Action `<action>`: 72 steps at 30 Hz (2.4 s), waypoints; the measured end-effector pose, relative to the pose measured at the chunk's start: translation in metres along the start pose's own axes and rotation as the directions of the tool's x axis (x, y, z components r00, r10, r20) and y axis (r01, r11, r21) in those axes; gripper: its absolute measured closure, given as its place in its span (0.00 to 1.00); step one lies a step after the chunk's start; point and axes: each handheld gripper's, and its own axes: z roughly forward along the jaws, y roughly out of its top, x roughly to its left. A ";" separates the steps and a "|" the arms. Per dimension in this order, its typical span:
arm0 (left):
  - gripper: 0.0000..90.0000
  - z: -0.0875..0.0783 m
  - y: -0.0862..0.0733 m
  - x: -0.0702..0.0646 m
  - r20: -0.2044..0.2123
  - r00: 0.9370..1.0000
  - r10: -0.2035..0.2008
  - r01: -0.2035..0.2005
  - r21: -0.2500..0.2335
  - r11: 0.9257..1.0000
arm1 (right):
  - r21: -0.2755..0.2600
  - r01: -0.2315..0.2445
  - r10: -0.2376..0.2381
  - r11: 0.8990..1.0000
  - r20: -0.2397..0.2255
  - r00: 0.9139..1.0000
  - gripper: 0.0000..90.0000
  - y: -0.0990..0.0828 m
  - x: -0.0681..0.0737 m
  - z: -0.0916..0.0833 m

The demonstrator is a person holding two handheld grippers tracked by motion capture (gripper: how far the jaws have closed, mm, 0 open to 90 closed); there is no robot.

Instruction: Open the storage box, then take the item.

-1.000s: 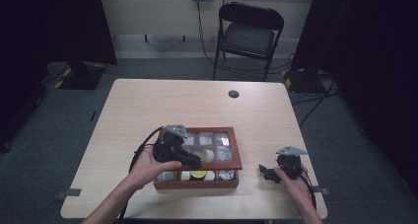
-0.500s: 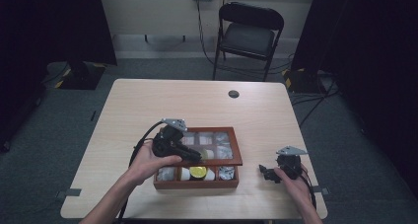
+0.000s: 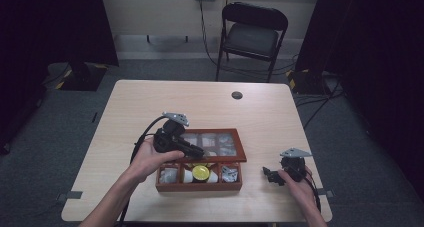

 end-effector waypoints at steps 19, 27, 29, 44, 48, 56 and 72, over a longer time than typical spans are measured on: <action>0.90 -0.013 0.014 0.007 0.009 0.998 -0.055 0.056 -0.047 0.997 | 0.000 0.000 0.000 1.000 0.000 1.000 0.01 0.000 0.000 0.000; 0.90 -0.016 0.019 0.007 -0.005 0.998 -0.056 0.056 -0.049 0.997 | 0.000 0.000 0.000 1.000 0.000 1.000 0.01 0.000 0.000 0.000; 0.90 -0.017 0.020 0.008 -0.009 0.998 -0.058 0.058 -0.052 0.997 | 0.000 0.000 0.000 1.000 0.000 1.000 0.01 0.000 0.000 0.000; 0.90 -0.024 0.027 0.015 0.007 0.996 -0.093 0.093 -0.099 0.991 | 0.000 0.000 0.000 1.000 0.000 1.000 0.01 0.000 0.000 0.000; 0.89 -0.025 0.029 0.015 -0.004 0.996 -0.085 0.084 -0.099 0.992 | 0.001 -0.001 0.001 1.000 0.000 1.000 0.01 0.000 0.000 0.000; 0.90 -0.028 0.032 0.018 -0.004 0.997 -0.081 0.080 -0.121 0.989 | 0.001 -0.001 0.001 1.000 0.000 1.000 0.01 0.000 0.000 0.000; 0.90 -0.029 0.033 0.018 -0.013 0.998 -0.068 0.066 -0.115 0.991 | -0.094 0.002 -0.011 0.996 -0.096 0.995 0.18 0.012 0.018 -0.020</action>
